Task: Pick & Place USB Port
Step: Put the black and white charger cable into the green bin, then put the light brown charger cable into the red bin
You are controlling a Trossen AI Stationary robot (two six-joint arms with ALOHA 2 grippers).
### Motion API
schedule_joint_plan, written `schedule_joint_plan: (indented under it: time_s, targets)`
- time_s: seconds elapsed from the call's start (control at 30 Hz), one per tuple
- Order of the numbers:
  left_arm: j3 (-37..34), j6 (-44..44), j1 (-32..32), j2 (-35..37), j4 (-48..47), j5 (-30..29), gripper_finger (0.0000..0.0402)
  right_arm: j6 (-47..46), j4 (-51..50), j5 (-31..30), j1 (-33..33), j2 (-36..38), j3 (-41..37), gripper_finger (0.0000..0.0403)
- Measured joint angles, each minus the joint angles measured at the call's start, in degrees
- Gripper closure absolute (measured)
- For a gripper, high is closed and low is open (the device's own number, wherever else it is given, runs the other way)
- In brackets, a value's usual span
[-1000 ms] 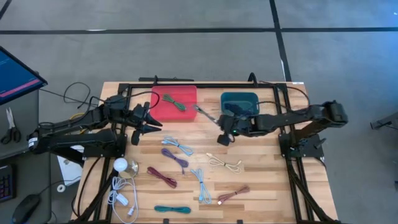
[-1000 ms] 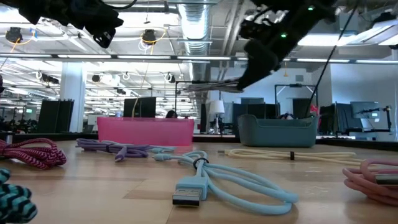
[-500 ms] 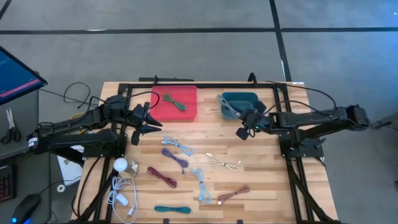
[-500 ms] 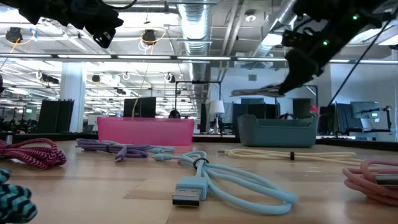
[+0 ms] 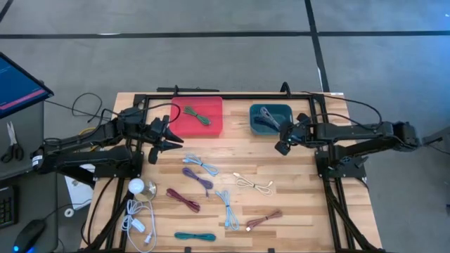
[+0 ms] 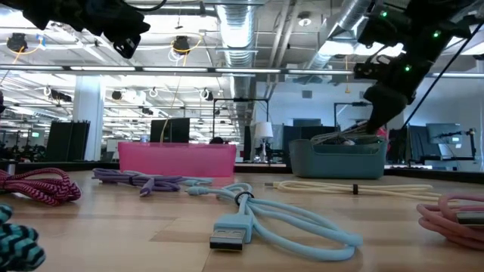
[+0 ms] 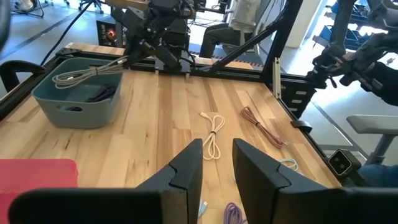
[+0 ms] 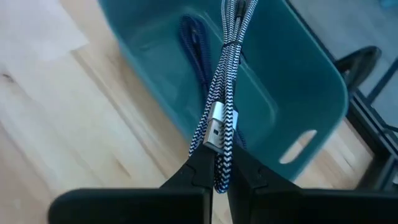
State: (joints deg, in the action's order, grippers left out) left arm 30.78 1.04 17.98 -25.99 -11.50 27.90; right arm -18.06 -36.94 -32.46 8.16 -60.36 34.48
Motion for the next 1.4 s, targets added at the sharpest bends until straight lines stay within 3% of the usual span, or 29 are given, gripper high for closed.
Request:
schedule_joint_plan:
  time_s: [0.4, 0.8, 1.17, 1.4]
  targets:
    - [0.0, 0.0, 0.0, 0.0, 0.1, 0.0, 0.0314, 1.5, 1.2, 4.2, 6.7, -4.2, 0.0, 0.0391]
    - [0.0, 0.0, 0.0, 0.0, 0.2, 0.0, 0.0314, 2.2, 7.6, 4.1, 6.2, -10.9, 0.0, 0.0289]
    - [0.0, 0.0, 0.0, 0.0, 0.2, 0.0, 0.0314, 7.4, 8.9, 3.3, 5.6, -4.3, 3.6, 0.0225]
    - [0.0, 0.0, 0.0, 0.0, 0.2, 0.0, 0.0314, 8.1, 9.5, 13.4, 2.1, -1.5, 6.1, 0.0221]
